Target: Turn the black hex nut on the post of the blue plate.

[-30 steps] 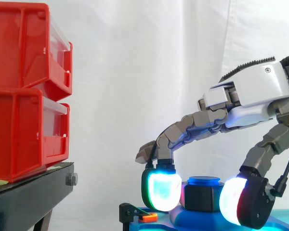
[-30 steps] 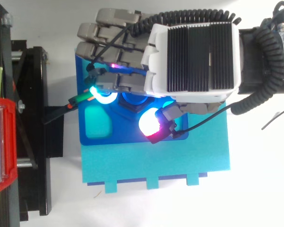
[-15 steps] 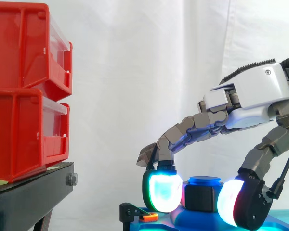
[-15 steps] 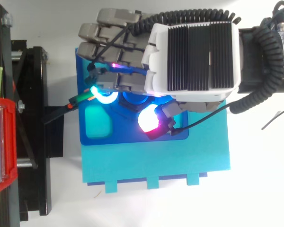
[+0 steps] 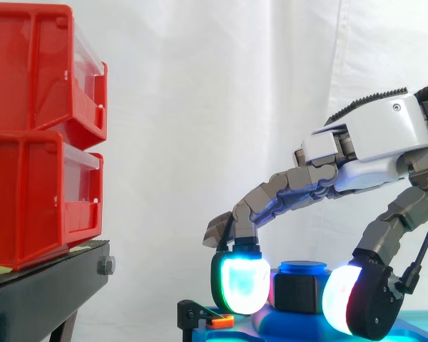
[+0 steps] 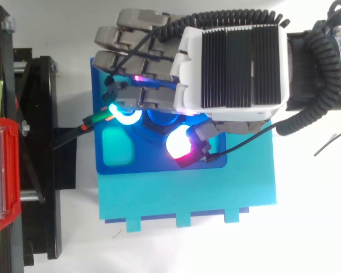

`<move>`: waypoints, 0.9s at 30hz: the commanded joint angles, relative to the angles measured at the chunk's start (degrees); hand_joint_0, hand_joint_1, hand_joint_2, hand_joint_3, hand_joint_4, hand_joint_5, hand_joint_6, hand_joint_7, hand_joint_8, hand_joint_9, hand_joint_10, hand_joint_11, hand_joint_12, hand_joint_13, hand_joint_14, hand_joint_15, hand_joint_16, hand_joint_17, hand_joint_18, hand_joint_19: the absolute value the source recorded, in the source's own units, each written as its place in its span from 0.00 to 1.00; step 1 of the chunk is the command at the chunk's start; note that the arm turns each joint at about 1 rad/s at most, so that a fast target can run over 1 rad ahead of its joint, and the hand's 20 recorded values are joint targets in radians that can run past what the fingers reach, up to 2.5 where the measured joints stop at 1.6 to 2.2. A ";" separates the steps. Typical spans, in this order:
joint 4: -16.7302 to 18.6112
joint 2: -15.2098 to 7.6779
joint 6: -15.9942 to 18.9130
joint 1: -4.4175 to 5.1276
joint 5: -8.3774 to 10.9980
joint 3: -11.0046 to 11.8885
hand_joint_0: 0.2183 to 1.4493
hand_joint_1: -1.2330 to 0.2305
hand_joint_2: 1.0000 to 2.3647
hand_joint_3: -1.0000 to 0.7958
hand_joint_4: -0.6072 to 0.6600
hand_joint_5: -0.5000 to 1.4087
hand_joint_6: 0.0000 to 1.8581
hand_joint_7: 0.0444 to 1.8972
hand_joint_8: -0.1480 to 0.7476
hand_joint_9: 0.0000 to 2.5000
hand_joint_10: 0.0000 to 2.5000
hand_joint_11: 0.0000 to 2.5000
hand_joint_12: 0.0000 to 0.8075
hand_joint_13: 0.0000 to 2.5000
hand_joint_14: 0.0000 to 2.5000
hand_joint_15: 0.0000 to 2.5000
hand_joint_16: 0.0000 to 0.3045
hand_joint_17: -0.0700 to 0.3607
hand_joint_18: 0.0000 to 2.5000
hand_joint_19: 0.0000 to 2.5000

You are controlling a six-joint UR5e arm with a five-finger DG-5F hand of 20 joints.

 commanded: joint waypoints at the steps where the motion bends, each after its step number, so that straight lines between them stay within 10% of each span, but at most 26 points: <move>1: 0.03 0.00 0.00 -0.01 -0.02 0.00 0.27 0.28 0.00 0.28 0.62 0.15 0.27 0.54 0.40 0.09 0.00 0.00 0.43 0.06 0.00 0.01 0.17 0.44 0.00 0.01; 27: -1.37 0.44 11.60 0.08 0.07 3.60 0.16 0.39 0.00 0.28 0.60 0.12 0.27 0.39 0.43 0.06 0.00 0.00 0.49 0.04 0.00 0.01 0.21 0.50 0.00 0.01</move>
